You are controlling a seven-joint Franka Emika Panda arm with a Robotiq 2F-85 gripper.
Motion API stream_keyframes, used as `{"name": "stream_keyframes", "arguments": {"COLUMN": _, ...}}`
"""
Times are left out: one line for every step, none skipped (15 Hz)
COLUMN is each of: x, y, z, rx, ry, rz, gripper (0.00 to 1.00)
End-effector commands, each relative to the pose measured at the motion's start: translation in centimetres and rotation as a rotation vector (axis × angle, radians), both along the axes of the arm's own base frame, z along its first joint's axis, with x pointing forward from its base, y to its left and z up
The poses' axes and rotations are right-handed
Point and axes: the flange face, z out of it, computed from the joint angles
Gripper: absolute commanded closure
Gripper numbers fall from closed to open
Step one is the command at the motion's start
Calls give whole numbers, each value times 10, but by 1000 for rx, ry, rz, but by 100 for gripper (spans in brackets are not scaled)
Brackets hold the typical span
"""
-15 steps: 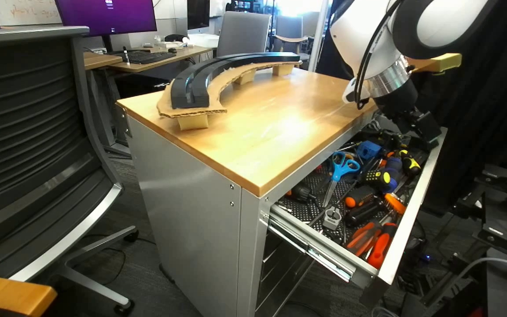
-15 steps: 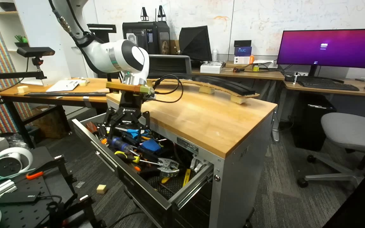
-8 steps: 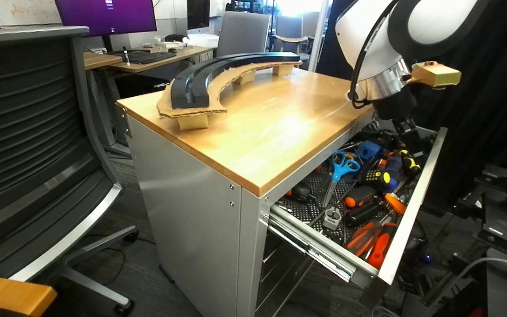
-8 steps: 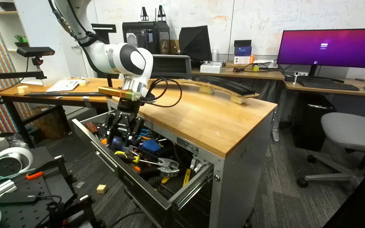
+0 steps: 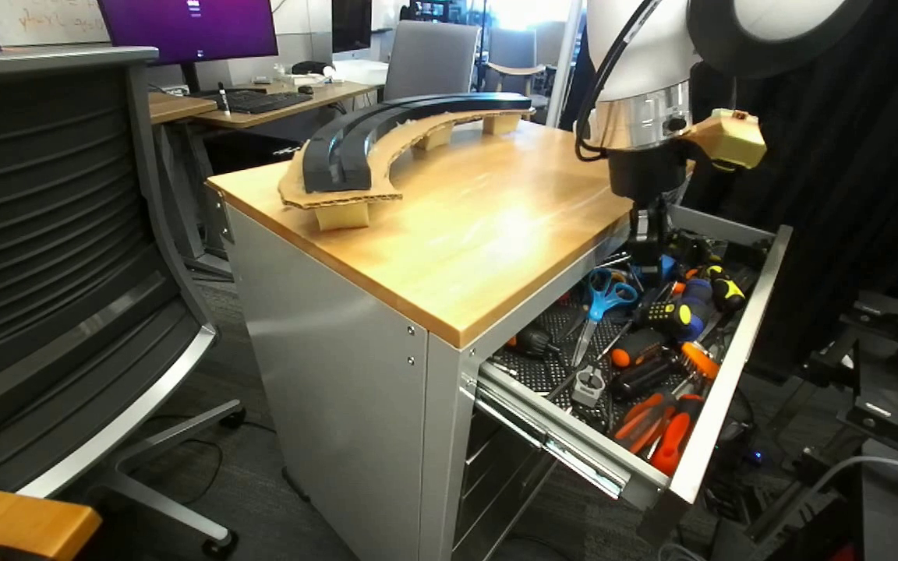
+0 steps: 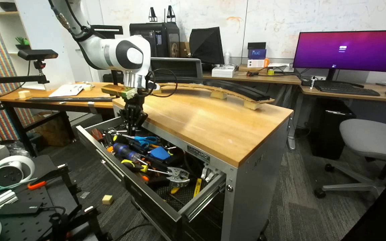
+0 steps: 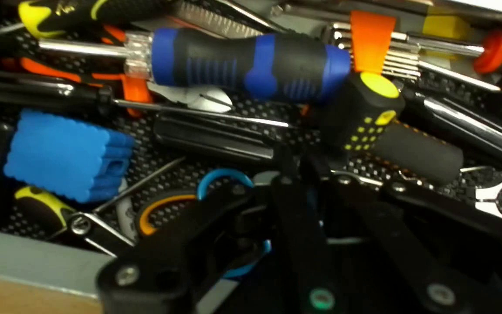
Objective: Put the screwdriver in the drawer and then close the drawer
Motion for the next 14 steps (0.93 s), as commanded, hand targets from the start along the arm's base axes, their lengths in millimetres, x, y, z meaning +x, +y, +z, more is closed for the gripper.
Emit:
{"name": "stream_keyframes", "arguments": {"x": 0, "y": 17, "z": 5, "rx": -8, "ry": -82, "rz": -29, "gripper": 99}}
{"name": "stream_keyframes", "arguments": {"x": -1, "y": 17, "z": 6, "rx": -14, "ry": -78, "rz": -36, "gripper": 98}}
{"name": "stream_keyframes", "arguments": {"x": -8, "y": 16, "z": 5, "rx": -13, "ry": -52, "rz": -34, "gripper": 95}}
{"name": "stream_keyframes", "arguments": {"x": -11, "y": 15, "z": 4, "rx": -26, "ry": -40, "rz": -46, "gripper": 73}}
{"name": "stream_keyframes", "arguments": {"x": -14, "y": 15, "z": 3, "rx": -29, "ry": -29, "rz": -61, "gripper": 70}}
{"name": "stream_keyframes", "arguments": {"x": -17, "y": 16, "z": 2, "rx": -31, "ry": -23, "rz": -70, "gripper": 64}}
{"name": "stream_keyframes", "arguments": {"x": -19, "y": 17, "z": 0, "rx": -35, "ry": -21, "rz": -79, "gripper": 55}}
{"name": "stream_keyframes", "arguments": {"x": -20, "y": 18, "z": -1, "rx": -37, "ry": -15, "rz": -82, "gripper": 48}}
{"name": "stream_keyframes", "arguments": {"x": -22, "y": 20, "z": -1, "rx": -32, "ry": -15, "rz": -76, "gripper": 39}}
{"name": "stream_keyframes", "arguments": {"x": -24, "y": 22, "z": -2, "rx": -32, "ry": -18, "rz": -75, "gripper": 33}}
{"name": "stream_keyframes", "arguments": {"x": -27, "y": 25, "z": -1, "rx": -30, "ry": -14, "rz": -68, "gripper": 26}}
{"name": "stream_keyframes", "arguments": {"x": -29, "y": 27, "z": -2, "rx": -29, "ry": -10, "rz": -63, "gripper": 17}}
{"name": "stream_keyframes", "arguments": {"x": -32, "y": 29, "z": -1, "rx": -27, "ry": -2, "rz": -57, "gripper": 10}}
{"name": "stream_keyframes", "arguments": {"x": -36, "y": 32, "z": -2, "rx": -28, "ry": 2, "rz": -53, "gripper": 2}}
